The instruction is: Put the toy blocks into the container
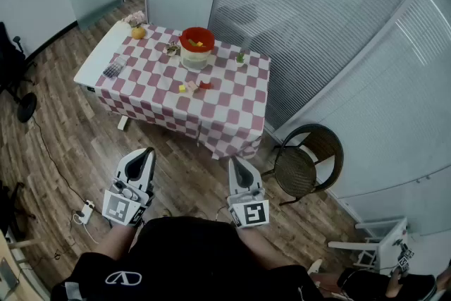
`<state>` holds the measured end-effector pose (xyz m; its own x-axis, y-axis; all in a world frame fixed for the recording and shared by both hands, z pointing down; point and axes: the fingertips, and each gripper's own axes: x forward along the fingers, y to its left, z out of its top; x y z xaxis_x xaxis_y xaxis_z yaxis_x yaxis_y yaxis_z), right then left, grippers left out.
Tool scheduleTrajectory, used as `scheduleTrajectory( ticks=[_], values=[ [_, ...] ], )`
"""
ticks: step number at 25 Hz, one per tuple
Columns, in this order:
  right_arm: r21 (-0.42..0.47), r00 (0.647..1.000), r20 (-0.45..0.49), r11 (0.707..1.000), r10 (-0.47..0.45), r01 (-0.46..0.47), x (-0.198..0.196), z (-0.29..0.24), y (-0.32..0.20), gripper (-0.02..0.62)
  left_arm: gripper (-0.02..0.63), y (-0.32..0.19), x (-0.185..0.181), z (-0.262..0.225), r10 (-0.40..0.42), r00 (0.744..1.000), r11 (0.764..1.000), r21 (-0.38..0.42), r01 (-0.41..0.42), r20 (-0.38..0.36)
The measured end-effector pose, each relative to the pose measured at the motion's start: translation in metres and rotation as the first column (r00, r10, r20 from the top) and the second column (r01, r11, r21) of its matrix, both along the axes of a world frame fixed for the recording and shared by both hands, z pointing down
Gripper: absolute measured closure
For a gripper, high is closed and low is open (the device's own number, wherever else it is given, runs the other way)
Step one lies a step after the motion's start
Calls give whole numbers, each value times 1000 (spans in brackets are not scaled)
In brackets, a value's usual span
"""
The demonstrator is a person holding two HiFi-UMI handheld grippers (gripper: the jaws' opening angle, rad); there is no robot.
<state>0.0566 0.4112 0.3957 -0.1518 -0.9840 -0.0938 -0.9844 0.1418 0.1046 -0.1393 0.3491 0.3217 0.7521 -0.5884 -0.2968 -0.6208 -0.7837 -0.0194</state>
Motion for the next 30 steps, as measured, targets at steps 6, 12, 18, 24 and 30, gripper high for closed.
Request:
scheduleTrajectory(
  ticks=[6,12,18,24,30],
  values=[
    [-13,1000,4,1000,-2,2,2,1,-1,594,600,4,5,-5,15,1000,1000,6,-15,2],
    [9,998,51,999,-36,36,4,2,0,592,600,7,8,11,27,999,999,-25,-27,24],
    [21,998,44,999,-37,36,12,-1,1,591,600,6,16,2,-7,1000,1000,-7,7,12],
    [28,994,62,996,-85,83,35,0,-2,591,600,9,38,3,-46,999,999,-10,46,19],
    [40,989,78,992,-122,119,56,9,-28,591,600,-7,48,18,-94,993,995,-30,96,70]
  ],
)
